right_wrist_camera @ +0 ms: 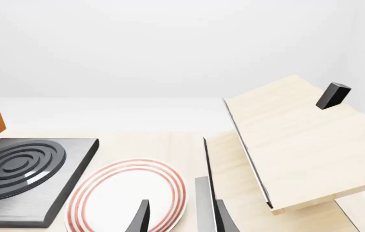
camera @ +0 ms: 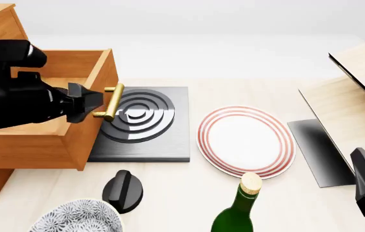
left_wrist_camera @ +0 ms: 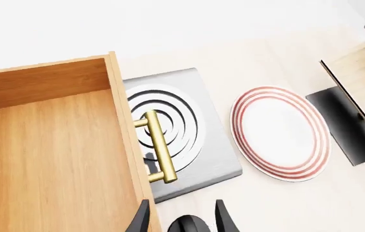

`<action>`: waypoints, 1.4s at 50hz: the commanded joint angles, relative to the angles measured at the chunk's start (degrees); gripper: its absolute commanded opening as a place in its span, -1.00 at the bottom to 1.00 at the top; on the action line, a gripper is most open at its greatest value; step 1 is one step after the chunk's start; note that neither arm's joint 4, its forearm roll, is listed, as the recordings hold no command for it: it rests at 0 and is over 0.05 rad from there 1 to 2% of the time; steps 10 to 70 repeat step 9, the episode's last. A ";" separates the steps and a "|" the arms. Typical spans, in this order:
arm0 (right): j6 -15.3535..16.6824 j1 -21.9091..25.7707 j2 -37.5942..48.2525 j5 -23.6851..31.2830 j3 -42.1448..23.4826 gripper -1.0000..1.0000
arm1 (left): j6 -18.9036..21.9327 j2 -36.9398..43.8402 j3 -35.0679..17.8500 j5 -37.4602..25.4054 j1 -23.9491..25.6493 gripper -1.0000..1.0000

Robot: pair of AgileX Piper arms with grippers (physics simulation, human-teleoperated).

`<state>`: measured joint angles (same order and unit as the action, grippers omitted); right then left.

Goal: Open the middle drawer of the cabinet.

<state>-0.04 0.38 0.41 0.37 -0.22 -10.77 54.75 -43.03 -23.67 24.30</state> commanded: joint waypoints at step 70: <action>0.02 -0.08 -0.01 -0.17 0.03 1.00 | 3.22 -4.40 -1.88 -1.50 2.16 1.00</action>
